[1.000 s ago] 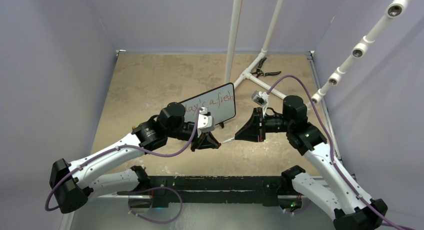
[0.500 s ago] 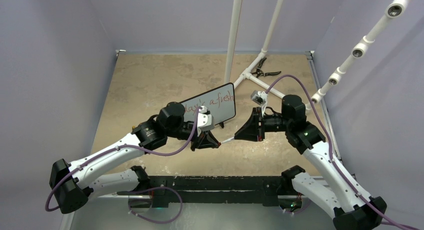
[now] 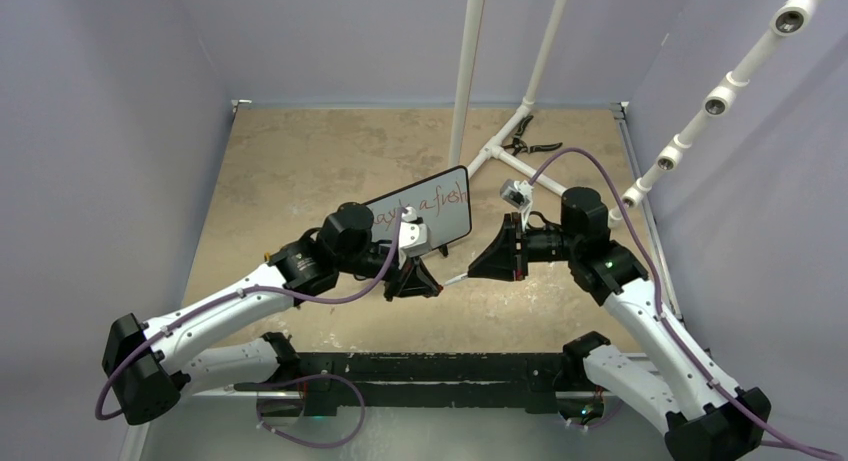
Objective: Write a sentence on the whiteboard
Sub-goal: Close the whiteboard marker at the center of the board.
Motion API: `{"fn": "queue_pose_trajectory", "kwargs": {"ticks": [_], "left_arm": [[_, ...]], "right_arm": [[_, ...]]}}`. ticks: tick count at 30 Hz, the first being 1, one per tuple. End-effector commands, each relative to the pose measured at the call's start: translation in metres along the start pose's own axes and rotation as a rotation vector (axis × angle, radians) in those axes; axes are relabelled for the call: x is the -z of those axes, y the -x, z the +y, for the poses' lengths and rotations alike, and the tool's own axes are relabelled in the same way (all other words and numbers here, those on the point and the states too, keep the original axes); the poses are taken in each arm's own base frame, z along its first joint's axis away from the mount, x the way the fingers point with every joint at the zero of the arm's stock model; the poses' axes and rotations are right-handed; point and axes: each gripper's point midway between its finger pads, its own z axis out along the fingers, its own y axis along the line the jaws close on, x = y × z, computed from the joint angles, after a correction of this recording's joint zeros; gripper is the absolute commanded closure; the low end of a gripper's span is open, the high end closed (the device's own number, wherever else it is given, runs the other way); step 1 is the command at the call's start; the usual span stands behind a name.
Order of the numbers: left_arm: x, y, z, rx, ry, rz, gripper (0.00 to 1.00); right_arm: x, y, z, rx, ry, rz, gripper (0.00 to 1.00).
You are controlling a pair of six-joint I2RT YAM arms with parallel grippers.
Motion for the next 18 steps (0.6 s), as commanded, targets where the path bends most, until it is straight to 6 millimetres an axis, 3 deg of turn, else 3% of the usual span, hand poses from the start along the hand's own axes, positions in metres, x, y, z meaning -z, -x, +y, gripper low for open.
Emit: {"fn": "queue_pose_trajectory", "kwargs": {"ticks": [1,18], "left_arm": [[-0.001,0.039,-0.006,-0.068,-0.032,-0.116,1.00],[0.001,0.029,0.011,-0.053,0.068,-0.087,1.00]], "right_arm": [[-0.002,0.008,0.000,0.054,0.011,-0.017,1.00],[0.000,0.007,-0.002,0.050,-0.015,-0.019,1.00]]}}
